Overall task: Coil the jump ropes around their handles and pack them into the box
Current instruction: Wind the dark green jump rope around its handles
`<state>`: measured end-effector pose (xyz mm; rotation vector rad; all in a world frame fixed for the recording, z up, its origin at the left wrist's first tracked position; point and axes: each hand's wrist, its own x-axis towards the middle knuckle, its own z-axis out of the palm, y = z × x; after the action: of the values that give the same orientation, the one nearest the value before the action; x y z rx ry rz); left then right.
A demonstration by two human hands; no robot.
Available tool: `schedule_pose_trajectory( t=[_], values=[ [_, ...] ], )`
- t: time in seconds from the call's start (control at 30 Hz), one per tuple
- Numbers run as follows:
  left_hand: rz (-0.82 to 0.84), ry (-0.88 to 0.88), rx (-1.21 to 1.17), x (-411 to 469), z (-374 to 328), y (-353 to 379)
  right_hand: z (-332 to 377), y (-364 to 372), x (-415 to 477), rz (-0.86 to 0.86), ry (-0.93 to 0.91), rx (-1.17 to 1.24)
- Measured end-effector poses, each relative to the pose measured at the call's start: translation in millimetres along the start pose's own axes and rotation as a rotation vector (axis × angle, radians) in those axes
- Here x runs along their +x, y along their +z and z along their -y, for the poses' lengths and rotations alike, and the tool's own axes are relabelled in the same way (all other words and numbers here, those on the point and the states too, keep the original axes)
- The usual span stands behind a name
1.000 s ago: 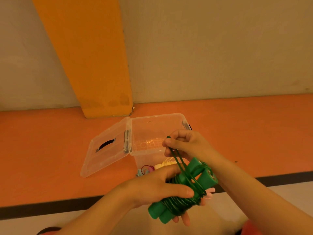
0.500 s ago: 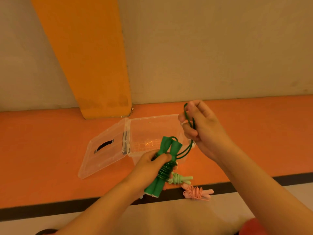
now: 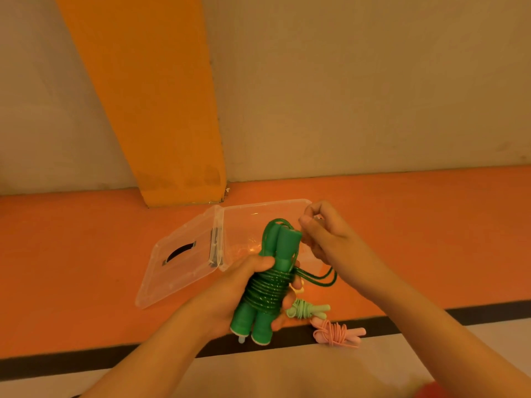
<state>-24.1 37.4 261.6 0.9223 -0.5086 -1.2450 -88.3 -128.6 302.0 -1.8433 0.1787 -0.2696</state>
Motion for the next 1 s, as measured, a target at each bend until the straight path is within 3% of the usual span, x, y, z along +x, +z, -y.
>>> schedule_pose_trajectory(
  t=[0.23, 0.43, 0.57, 0.7, 0.87, 1.0],
  values=[
    [0.184, -0.005, -0.216, -1.5, -1.9, -4.6, -2.7, 8.6, -8.3, 0.151, -0.033, 0.056],
    [0.207, 0.062, -0.348, 1.4, -1.5, -6.2, -1.2, 12.7, -14.2, 0.164, -0.034, 0.146],
    [0.281, 0.004, -0.394, 3.0, -2.4, -6.3, -4.0, 17.3, -16.0, 0.164, -0.006, 0.305],
    [0.086, -0.025, -0.158, -2.2, -7.1, -3.3, -6.5, 14.2, -14.0, 0.165, -0.034, 0.381],
    [-0.186, 0.043, -0.054, -5.6, -15.3, 10.8, -9.5, 14.5, -14.4, 0.167, -0.030, 0.303],
    [-0.300, 0.107, 0.125, -7.2, -18.3, 14.9, -7.0, 14.3, -15.3, 0.173, -0.044, 0.276]
  ],
)
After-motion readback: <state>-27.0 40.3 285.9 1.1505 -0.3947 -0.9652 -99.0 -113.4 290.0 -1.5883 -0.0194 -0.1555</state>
